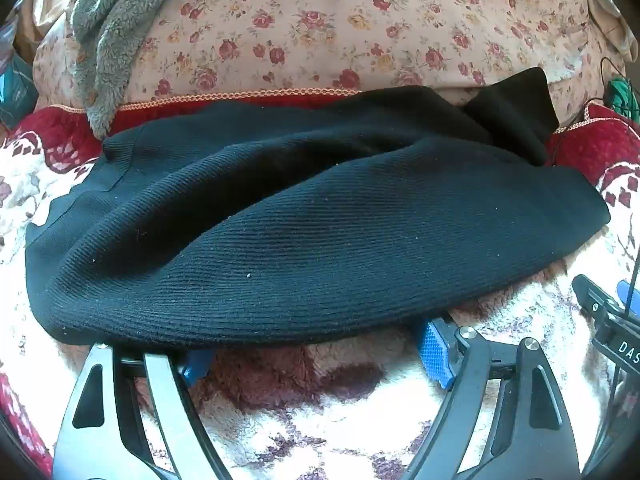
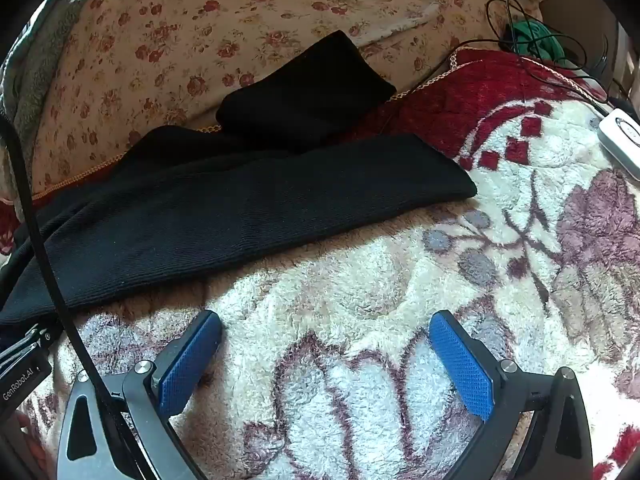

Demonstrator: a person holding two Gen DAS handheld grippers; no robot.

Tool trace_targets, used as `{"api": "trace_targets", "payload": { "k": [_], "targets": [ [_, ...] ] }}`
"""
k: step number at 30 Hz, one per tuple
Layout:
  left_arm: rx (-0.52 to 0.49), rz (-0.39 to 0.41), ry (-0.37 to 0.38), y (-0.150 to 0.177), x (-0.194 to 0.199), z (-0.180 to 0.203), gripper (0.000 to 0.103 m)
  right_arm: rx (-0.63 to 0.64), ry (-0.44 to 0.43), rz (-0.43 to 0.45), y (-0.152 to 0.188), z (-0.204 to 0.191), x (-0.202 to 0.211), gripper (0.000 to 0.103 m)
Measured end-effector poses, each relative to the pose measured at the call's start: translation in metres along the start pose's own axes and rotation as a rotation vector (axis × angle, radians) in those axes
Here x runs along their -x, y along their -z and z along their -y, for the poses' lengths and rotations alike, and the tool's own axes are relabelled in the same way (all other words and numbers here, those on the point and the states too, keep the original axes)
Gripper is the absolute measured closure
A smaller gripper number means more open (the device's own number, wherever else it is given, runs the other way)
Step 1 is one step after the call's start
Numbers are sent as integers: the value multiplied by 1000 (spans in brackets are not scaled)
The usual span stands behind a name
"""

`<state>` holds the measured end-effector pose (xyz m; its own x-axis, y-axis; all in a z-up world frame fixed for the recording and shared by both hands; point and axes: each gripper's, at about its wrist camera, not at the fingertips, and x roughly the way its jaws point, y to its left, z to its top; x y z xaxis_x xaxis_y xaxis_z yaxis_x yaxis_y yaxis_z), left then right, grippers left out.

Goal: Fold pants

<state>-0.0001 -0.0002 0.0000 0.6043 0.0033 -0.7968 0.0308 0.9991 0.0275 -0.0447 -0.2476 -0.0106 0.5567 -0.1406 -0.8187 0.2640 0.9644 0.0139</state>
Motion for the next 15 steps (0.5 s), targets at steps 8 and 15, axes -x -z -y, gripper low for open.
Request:
{"api": "trace_targets", "payload": {
  "k": [8,15],
  "targets": [
    [-21,-25,8,-1,0,-2,20,30,-41,-27,-8,2,-6,0],
    [-22,-44,86,8,24,-7,20,15,-192,-18,-12,19,16,13]
  ]
}}
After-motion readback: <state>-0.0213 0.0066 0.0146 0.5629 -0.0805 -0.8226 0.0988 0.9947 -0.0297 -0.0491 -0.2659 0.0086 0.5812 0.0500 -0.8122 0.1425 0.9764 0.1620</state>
